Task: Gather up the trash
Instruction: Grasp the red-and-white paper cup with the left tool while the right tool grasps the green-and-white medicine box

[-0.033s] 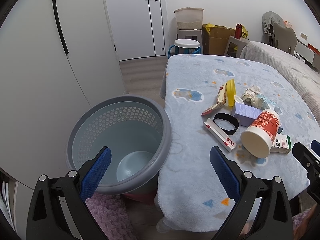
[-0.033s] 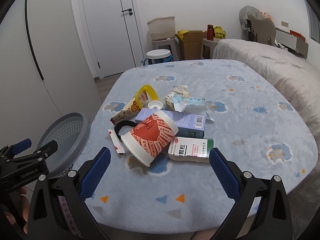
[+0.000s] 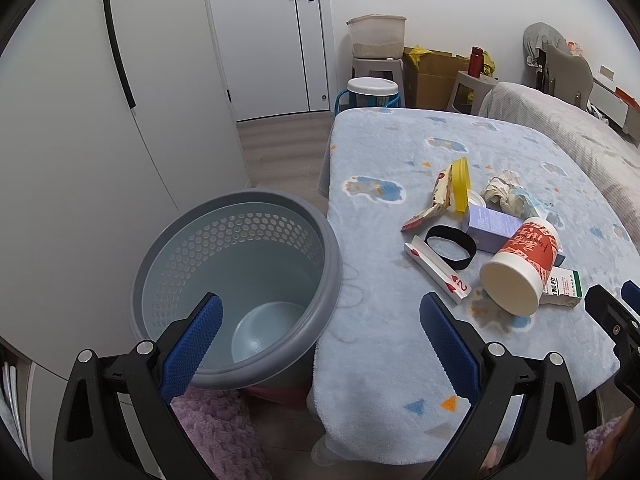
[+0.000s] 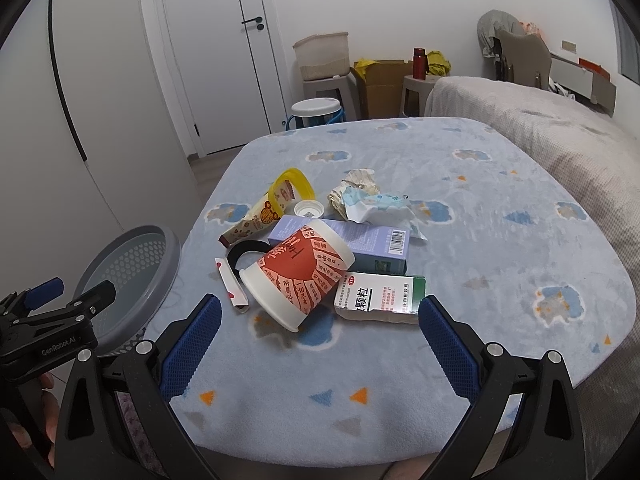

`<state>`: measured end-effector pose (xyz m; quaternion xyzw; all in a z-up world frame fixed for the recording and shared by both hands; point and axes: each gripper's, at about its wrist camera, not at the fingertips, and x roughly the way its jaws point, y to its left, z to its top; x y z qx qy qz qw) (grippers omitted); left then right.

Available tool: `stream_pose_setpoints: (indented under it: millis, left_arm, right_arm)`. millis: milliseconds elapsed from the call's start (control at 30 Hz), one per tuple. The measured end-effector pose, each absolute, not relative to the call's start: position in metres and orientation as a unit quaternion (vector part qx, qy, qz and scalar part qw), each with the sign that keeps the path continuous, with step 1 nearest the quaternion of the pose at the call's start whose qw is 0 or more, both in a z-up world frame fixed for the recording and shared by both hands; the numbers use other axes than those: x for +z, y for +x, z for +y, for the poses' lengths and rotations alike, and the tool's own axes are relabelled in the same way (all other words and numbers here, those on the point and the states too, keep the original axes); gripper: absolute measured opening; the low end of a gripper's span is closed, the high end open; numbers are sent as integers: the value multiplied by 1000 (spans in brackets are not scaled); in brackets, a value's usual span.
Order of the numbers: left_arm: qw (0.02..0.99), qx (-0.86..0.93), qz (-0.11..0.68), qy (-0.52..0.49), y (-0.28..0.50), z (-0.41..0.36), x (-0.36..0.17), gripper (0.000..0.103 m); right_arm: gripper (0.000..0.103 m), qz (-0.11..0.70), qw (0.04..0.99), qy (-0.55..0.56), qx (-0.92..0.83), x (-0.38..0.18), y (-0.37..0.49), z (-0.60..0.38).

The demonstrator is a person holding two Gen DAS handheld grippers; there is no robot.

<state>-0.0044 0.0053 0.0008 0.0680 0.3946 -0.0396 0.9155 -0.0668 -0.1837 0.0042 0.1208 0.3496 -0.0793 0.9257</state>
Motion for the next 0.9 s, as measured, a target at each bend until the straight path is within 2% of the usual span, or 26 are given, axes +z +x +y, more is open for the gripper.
stream_pose_setpoints:
  millis: [533, 900]
  left_arm:
    - [904, -87, 410, 82, 16, -33, -17, 94]
    - [900, -108, 413, 88, 21, -48, -23, 94]
  right_arm:
    - [97, 435, 878, 168, -106, -47, -42, -236]
    - [97, 470, 857, 189, -92, -72, -11, -238]
